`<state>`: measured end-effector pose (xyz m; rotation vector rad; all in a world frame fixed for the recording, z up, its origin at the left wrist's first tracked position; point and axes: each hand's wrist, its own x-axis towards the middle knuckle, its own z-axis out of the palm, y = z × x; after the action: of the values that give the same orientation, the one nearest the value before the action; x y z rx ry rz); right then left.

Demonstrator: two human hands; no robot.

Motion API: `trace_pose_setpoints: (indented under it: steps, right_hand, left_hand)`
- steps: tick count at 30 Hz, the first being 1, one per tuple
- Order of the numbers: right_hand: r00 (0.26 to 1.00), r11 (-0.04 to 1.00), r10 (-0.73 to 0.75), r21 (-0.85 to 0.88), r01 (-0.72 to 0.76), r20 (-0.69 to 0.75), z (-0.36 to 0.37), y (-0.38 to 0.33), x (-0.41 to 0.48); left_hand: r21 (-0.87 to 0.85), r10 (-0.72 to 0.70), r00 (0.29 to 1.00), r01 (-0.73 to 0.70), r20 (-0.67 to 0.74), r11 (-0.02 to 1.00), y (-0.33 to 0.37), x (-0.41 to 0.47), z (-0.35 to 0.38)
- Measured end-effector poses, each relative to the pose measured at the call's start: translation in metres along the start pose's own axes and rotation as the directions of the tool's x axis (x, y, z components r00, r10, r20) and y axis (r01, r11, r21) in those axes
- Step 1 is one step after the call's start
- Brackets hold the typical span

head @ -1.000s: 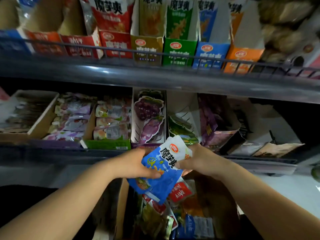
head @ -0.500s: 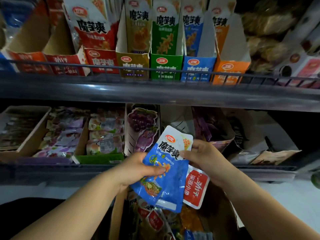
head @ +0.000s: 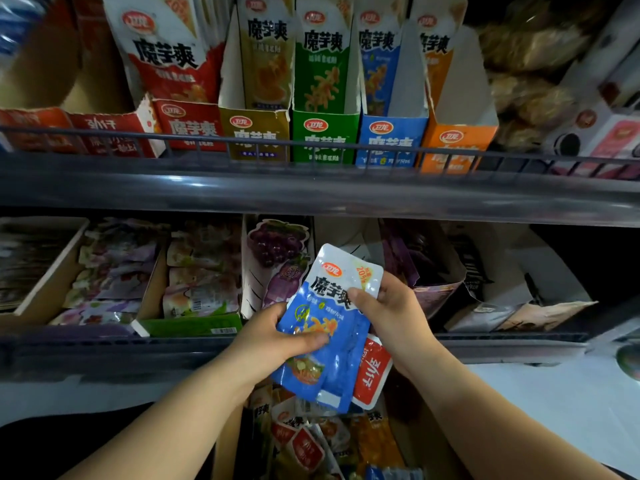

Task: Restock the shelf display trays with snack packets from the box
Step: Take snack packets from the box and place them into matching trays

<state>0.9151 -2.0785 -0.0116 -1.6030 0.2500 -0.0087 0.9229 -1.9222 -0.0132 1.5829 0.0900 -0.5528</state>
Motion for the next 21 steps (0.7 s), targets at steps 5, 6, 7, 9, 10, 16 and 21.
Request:
trace_pose_setpoints:
  steps: [5, 6, 7, 9, 10, 16, 21]
  right_hand:
    - [0.992, 0.998, 0.033, 0.056, -0.026, -0.12, -0.0019, 0.0013, 0.0036]
    - [0.991, 0.996, 0.049, 0.077, -0.039, -0.122, -0.0019, 0.0016, 0.0036]
    - [0.991, 0.993, 0.068, 0.101, -0.056, -0.118, -0.0014, 0.0016, 0.0033]
    - [0.989, 0.986, 0.094, 0.149, -0.077, -0.11, 0.0001, 0.0008, 0.0025]
    - [0.99, 0.984, 0.089, 0.166, -0.07, -0.106, 0.0003, 0.0002, 0.0028]
    - [0.994, 0.982, 0.016, 0.191, 0.006, -0.11, -0.0012, -0.0051, 0.0051]
    - [0.985, 0.985, 0.006, 0.17, 0.024, -0.174, -0.0072, -0.0051, 0.0051]
  left_hand:
    - [-0.04, -0.007, 0.999, 0.008, 0.032, 0.999, -0.0031, -0.002, 0.0008]
    - [-0.054, -0.003, 0.999, 0.005, 0.033, 0.999, -0.0034, -0.0025, 0.0008]
    - [-0.067, 0.002, 1.0, 0.0, 0.03, 0.998, -0.0034, -0.0026, 0.0009]
    - [-0.09, 0.01, 1.0, -0.009, 0.021, 0.996, -0.0029, -0.0029, 0.0011]
    - [-0.098, 0.014, 1.0, -0.012, 0.018, 0.995, -0.0024, -0.0031, 0.0012]
    - [-0.103, 0.048, 0.999, -0.046, 0.008, 0.994, 0.0007, -0.0012, 0.0024]
    - [-0.057, 0.058, 0.996, -0.054, 0.066, 0.997, 0.0041, -0.0021, 0.0044]
